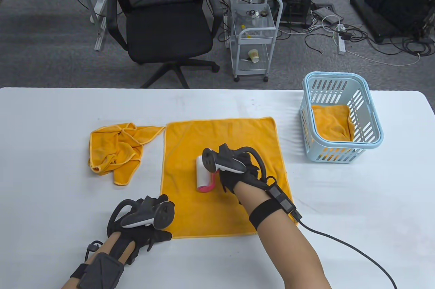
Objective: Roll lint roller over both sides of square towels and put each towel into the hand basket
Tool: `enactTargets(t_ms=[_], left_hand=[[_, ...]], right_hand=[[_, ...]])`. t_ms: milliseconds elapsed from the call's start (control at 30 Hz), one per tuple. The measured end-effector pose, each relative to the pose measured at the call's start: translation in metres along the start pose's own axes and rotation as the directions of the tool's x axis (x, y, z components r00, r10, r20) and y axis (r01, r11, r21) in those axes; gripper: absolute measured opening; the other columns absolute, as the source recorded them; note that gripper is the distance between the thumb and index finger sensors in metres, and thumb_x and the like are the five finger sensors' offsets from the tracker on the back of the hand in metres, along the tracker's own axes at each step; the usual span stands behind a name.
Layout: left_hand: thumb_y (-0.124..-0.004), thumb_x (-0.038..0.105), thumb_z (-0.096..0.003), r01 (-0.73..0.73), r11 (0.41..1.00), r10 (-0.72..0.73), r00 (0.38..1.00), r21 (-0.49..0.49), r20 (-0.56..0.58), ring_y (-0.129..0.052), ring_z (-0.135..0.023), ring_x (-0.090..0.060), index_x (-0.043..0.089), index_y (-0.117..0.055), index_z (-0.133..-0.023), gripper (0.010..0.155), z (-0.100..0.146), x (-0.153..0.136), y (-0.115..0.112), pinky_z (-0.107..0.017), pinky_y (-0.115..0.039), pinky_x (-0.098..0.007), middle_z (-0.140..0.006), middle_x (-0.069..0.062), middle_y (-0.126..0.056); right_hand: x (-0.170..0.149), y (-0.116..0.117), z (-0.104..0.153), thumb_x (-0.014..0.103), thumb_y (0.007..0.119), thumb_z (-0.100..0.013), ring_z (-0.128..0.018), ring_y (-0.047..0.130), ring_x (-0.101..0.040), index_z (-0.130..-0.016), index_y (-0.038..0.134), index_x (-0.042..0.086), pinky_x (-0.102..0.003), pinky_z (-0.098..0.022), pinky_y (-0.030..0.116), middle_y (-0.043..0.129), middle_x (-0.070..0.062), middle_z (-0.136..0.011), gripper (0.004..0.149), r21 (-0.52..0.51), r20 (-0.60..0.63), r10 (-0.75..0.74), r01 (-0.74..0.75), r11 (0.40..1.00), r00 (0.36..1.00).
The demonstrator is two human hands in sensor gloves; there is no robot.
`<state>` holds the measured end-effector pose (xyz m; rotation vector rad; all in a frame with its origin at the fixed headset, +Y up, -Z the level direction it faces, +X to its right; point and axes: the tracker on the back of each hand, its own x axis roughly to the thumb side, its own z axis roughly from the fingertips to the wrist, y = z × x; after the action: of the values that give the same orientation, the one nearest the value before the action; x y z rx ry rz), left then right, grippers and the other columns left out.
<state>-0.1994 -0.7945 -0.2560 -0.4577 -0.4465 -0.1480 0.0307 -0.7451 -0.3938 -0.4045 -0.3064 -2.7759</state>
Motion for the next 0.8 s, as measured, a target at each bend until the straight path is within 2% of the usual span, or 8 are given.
enactTargets(t_ms=[167,300,367,433,533,567,633,800], left_hand=[[-0.085,0.063,-0.0368,0.008,1.000,-0.008,1.000,-0.001,-0.001,-0.063,-0.106,-0.038,0.026,-0.053,-0.107,0.086,0.000,0.000,0.000,-0.075,-0.054,-0.068,-0.121,-0.010,-0.044],[-0.085,0.063,-0.0369,0.010,1.000,-0.010,1.000,-0.001,0.000,-0.063,-0.106,-0.038,0.026,-0.053,-0.107,0.086,0.000,0.001,0.000,-0.075,-0.054,-0.068,-0.121,-0.010,-0.044],[-0.085,0.063,-0.0369,0.011,1.000,-0.011,1.000,-0.001,0.001,-0.063,-0.106,-0.038,0.026,-0.053,-0.107,0.086,0.000,0.001,0.000,-0.075,-0.054,-0.068,-0.121,-0.010,-0.044],[-0.085,0.063,-0.0369,0.011,1.000,-0.011,1.000,0.000,0.003,-0.063,-0.106,-0.039,0.026,-0.053,-0.107,0.086,0.000,0.001,0.000,-0.075,-0.054,-0.067,-0.121,-0.010,-0.044],[-0.084,0.063,-0.0370,0.009,1.000,-0.009,1.000,0.001,0.004,-0.063,-0.106,-0.039,0.026,-0.053,-0.107,0.086,0.000,0.001,0.000,-0.075,-0.054,-0.068,-0.121,-0.010,-0.044],[-0.084,0.063,-0.0370,0.007,1.000,-0.007,1.000,0.001,0.004,-0.063,-0.106,-0.039,0.026,-0.053,-0.107,0.086,0.000,0.000,0.000,-0.075,-0.054,-0.068,-0.121,-0.010,-0.044],[-0.084,0.063,-0.0370,0.005,1.000,-0.005,1.000,0.001,0.004,-0.063,-0.106,-0.038,0.026,-0.053,-0.107,0.086,0.000,0.000,0.000,-0.075,-0.054,-0.068,-0.121,-0.010,-0.044],[-0.085,0.063,-0.0370,0.001,1.000,-0.001,1.000,0.002,0.006,-0.062,-0.106,-0.038,0.026,-0.053,-0.107,0.086,0.000,0.000,-0.001,-0.075,-0.054,-0.068,-0.121,-0.010,-0.044]], right_hand=[[-0.042,0.005,0.008,0.028,0.094,-0.048,-0.083,0.087,-0.041,-0.100,0.075,0.022,-0.064,-0.062,0.070,0.087,-0.009,-0.091,0.056,0.094,-0.127,0.224,-0.213,0.972,0.966],[-0.064,0.009,0.011,0.027,0.095,-0.047,-0.085,0.086,-0.040,-0.100,0.077,0.023,-0.064,-0.063,0.068,0.087,-0.009,-0.092,0.056,0.195,-0.174,0.456,-0.424,0.885,0.873],[-0.066,0.007,0.009,0.027,0.095,-0.047,-0.086,0.085,-0.040,-0.100,0.077,0.024,-0.064,-0.064,0.067,0.086,-0.008,-0.093,0.055,0.215,-0.171,0.505,-0.468,0.857,0.846],[-0.065,0.000,0.004,0.029,0.094,-0.048,-0.087,0.084,-0.039,-0.099,0.078,0.025,-0.063,-0.065,0.068,0.086,-0.007,-0.094,0.054,0.160,-0.187,0.440,-0.414,0.896,0.879],[-0.058,-0.009,-0.009,0.031,0.091,-0.049,-0.088,0.083,-0.039,-0.101,0.074,0.025,-0.062,-0.064,0.069,0.083,-0.008,-0.095,0.056,0.047,-0.190,0.171,-0.165,0.985,0.967],[-0.049,-0.011,-0.016,0.031,0.091,-0.049,-0.089,0.083,-0.040,-0.102,0.073,0.024,-0.062,-0.064,0.069,0.082,-0.009,-0.096,0.056,-0.014,-0.172,0.007,-0.010,1.000,0.985],[-0.033,-0.009,-0.028,0.033,0.090,-0.049,-0.087,0.085,-0.039,-0.102,0.072,0.023,-0.061,-0.063,0.071,0.083,-0.009,-0.095,0.057,-0.055,-0.137,-0.113,0.106,0.993,0.984],[0.005,-0.001,-0.038,0.035,0.090,-0.048,-0.087,0.086,-0.038,-0.102,0.071,0.024,-0.059,-0.062,0.073,0.083,-0.009,-0.095,0.058,-0.086,-0.041,-0.179,0.175,0.981,0.983]])
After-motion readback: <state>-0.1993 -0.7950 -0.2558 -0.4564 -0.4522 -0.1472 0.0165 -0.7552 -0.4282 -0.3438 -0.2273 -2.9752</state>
